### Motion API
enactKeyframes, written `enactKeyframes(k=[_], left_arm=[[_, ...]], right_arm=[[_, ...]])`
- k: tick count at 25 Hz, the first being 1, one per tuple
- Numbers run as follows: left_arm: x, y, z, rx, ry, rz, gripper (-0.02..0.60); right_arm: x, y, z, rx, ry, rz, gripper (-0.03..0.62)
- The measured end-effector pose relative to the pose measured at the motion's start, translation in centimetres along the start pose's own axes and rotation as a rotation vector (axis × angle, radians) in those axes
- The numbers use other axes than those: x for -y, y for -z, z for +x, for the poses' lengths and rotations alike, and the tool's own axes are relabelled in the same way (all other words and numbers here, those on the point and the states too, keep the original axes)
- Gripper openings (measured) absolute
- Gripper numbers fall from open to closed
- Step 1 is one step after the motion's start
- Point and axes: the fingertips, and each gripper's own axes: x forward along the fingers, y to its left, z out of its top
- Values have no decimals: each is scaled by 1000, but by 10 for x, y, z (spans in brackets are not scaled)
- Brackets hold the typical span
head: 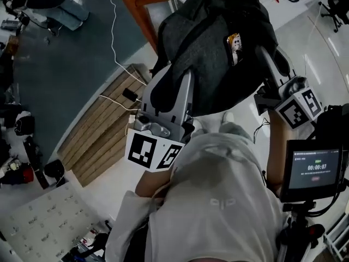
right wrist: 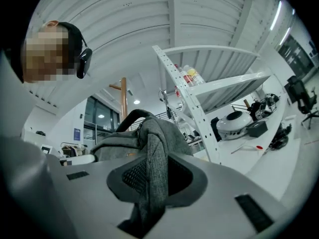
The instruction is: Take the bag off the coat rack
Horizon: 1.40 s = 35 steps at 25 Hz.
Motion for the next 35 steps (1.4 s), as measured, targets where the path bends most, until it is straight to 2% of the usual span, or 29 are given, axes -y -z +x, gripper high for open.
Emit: enactKeyframes(k=[5,10,12,15,17,22,28,35], left_arm=[[8,26,36,-67,147,-66,92],[25,55,62,-116,257,-101,91],[52,73,59,-129,298,-95,91],[120,93,39,-138,356,-69,91],[156,99,32,-140,379,-59,91],[175,116,30,-157,404,-80,91],[271,185,27,-205,447,-95,92],[279,207,32,-251,484,-153,91]], right_arm=[[32,3,-31,8,176,3,78],[60,12,-65,30,293,12,78],[68,20,-101,56,330,20,78],[68,23,-183,106,371,31,78],[68,18,-222,126,387,36,78],[74,23,-250,126,426,35,78],[117,45,-363,136,476,62,78],[126,57,-380,113,539,68,78]])
